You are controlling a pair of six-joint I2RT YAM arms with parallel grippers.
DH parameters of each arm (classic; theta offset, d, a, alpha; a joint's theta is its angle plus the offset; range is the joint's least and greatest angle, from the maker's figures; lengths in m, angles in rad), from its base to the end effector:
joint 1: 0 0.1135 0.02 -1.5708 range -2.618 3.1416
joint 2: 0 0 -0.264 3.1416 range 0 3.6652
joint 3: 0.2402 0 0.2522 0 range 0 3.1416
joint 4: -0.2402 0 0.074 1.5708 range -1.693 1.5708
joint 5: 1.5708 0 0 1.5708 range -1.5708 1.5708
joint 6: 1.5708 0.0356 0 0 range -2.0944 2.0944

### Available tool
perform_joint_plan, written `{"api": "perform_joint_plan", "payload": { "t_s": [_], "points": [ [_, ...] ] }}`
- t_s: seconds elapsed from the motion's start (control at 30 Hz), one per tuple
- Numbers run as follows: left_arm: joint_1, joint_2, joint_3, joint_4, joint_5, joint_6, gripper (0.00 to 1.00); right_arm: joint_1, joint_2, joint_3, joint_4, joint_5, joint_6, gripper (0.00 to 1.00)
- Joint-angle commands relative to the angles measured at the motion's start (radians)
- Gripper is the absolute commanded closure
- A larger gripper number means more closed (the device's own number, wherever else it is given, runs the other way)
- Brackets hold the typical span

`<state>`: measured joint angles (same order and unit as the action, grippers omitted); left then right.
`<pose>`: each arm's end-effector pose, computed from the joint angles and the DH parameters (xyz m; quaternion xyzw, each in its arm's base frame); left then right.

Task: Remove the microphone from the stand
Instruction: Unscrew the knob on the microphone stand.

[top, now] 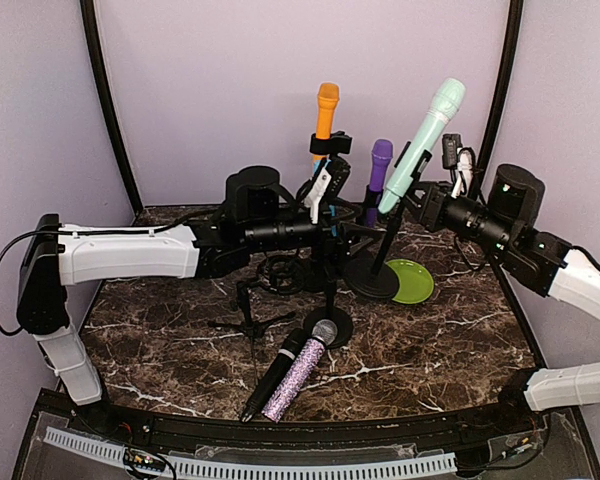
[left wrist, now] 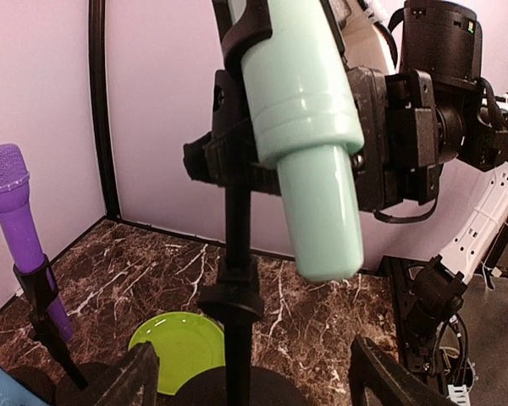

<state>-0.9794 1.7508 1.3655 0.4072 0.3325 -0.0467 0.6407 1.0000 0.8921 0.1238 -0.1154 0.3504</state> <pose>0.2270 -0.3588 0.3391 0.4158 0.5628 -0.4468 0.5574 0.1873 0.1448 0.3707 -0.1420 0.6870 0.3739 0.6067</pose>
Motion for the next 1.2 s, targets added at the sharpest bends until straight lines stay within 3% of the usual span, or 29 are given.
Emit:
{"api": "perform_joint_plan", "payload": {
  "t_s": [0.0,0.5,1.17],
  "points": [
    [-0.011,0.019,0.069,0.04,-0.001,-0.039,0.2,0.008,-0.04,0.057,0.147,-0.048,0.042,0.99],
    [-0.012,0.079,0.117,0.081,0.045,-0.104,0.27,0.008,-0.046,0.059,0.148,-0.092,0.043,0.99],
    [-0.012,0.091,0.13,0.057,0.068,-0.108,0.63,0.01,-0.046,0.057,0.145,-0.11,0.025,0.99]
  ]
}}
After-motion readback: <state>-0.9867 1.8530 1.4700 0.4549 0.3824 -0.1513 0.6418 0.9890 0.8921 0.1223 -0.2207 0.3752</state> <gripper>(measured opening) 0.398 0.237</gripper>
